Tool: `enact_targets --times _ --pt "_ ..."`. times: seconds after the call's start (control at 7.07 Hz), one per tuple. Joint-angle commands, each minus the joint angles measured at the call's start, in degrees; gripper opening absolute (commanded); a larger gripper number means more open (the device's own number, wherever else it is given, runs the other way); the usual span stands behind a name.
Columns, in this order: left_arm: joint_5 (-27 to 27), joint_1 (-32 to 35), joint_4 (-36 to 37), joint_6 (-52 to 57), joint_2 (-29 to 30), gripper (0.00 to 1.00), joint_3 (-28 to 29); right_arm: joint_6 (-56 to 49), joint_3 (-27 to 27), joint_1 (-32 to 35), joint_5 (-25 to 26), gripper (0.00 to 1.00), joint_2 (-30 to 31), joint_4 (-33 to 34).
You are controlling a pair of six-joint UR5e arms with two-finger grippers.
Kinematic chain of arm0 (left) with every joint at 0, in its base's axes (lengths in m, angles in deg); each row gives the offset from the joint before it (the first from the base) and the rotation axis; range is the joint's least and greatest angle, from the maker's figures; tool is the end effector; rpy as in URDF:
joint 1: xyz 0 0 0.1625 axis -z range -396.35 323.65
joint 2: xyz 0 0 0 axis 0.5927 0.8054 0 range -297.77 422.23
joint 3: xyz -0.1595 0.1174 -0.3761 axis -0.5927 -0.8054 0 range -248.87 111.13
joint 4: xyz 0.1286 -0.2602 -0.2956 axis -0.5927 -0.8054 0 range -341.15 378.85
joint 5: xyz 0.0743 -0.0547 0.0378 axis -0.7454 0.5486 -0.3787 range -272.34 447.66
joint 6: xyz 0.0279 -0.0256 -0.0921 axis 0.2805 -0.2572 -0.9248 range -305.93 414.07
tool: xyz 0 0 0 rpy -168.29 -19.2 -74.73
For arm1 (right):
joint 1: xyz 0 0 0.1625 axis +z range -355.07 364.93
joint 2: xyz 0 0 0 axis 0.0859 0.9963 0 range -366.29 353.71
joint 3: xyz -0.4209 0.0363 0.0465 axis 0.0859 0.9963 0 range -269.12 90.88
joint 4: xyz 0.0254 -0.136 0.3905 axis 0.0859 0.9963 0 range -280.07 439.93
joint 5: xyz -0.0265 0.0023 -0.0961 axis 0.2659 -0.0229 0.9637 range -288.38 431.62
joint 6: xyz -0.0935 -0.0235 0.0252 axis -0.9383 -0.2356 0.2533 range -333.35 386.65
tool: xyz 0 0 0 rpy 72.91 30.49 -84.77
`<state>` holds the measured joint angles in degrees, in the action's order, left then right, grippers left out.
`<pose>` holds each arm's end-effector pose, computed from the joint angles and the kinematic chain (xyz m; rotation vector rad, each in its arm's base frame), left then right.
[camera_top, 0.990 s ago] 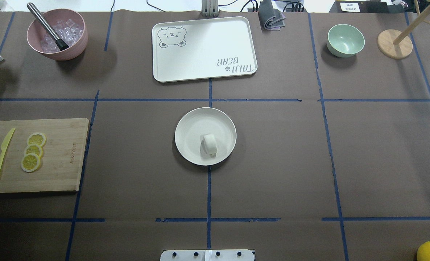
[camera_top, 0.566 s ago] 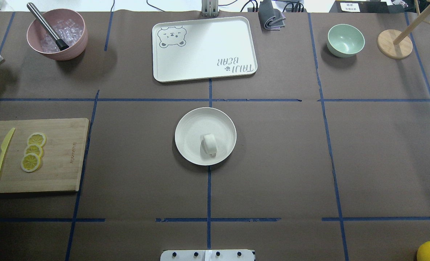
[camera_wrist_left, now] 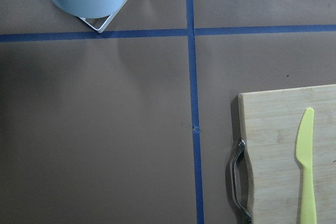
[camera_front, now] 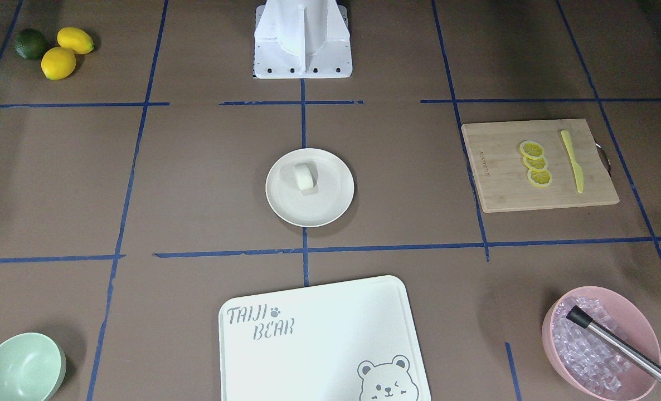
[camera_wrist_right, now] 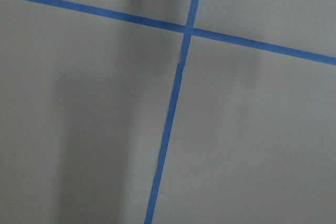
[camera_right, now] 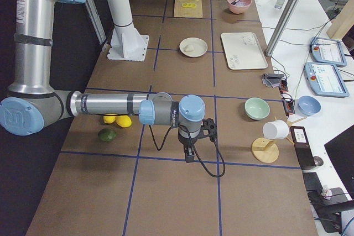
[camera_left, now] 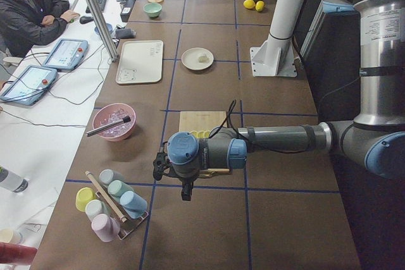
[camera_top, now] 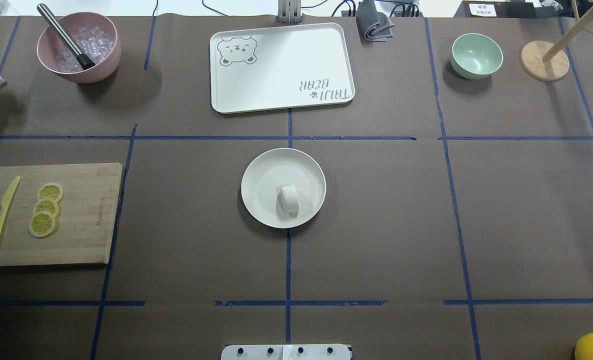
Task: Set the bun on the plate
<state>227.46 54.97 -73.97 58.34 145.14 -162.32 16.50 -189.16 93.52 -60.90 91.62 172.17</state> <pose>-0.0673 -0.4363 0.6749 0.0290 0.8690 0.0419 0.0553 -0.4347 0.6425 0.0548 -0.7413 -0.1915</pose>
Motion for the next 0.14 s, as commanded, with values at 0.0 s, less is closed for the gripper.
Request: enact_targets --times 0.0 --pt "-3.54 0.00 0.00 0.03 0.23 1.00 0.11 0.22 0.80 -0.43 -0.02 0.99 -0.09 -0.04"
